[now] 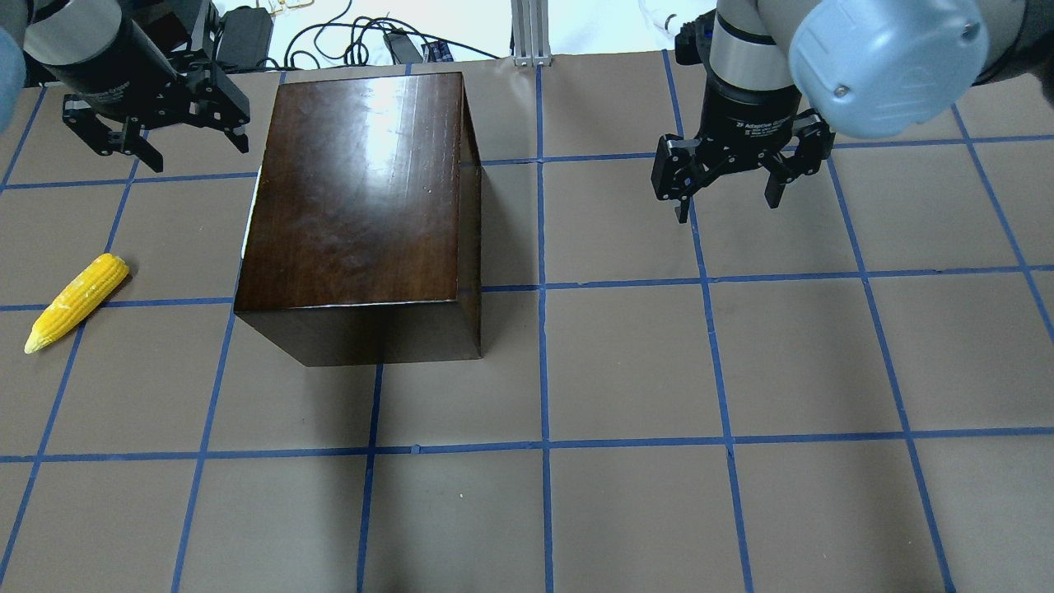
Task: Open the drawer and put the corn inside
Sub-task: 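Move the left gripper around the cabinet toward the white drawer handle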
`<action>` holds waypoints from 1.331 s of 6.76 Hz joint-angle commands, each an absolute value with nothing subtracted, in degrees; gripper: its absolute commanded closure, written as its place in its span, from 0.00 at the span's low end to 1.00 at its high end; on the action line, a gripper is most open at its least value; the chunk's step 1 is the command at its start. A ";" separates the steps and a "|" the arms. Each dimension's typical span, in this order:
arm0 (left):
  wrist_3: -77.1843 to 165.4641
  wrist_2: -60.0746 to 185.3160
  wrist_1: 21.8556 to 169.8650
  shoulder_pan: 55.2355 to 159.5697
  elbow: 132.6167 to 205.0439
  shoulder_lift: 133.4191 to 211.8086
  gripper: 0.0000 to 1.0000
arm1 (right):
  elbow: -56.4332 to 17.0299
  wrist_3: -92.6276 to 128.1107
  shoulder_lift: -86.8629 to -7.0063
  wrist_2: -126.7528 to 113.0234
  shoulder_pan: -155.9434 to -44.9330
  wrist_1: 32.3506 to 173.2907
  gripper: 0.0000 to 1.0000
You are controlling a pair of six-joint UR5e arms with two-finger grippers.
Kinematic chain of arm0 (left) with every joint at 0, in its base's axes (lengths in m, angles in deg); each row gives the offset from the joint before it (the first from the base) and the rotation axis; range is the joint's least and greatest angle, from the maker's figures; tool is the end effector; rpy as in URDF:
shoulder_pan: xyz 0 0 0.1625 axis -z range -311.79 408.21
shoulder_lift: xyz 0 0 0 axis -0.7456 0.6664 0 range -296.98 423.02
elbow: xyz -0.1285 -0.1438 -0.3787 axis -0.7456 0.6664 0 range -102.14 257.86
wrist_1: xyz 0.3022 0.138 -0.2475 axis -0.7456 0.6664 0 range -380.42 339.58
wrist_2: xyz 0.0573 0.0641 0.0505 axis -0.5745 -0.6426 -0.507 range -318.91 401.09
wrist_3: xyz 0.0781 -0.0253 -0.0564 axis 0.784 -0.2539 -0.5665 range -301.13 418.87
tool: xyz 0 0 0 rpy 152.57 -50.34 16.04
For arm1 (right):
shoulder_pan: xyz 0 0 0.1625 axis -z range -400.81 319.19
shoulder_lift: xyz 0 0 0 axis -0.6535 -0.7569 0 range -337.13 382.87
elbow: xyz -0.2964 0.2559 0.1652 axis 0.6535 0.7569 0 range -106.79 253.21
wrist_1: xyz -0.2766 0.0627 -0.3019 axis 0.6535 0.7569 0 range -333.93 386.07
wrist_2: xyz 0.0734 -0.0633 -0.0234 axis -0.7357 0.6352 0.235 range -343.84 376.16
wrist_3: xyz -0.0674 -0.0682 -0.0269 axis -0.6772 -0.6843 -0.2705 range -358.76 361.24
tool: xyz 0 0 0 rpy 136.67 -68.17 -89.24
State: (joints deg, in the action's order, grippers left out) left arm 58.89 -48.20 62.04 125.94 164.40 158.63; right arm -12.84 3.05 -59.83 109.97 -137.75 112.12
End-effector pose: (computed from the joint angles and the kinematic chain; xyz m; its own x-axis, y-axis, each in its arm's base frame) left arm -0.0163 -0.5584 0.4808 -0.9774 -0.2109 0.0124 -0.2111 0.9729 -0.0940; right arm 0.1899 -0.5126 0.4499 -0.9927 -0.0979 0.0699 -0.0886 0.9882 0.1249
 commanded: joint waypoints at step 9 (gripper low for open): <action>83.30 -36.70 58.68 114.12 162.59 174.80 0.00 | -12.84 3.09 -59.83 109.94 -137.75 112.12 0.00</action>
State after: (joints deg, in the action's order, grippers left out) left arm 82.35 -37.66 58.70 114.16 162.53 172.93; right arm -12.84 3.09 -59.83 109.94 -137.75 112.12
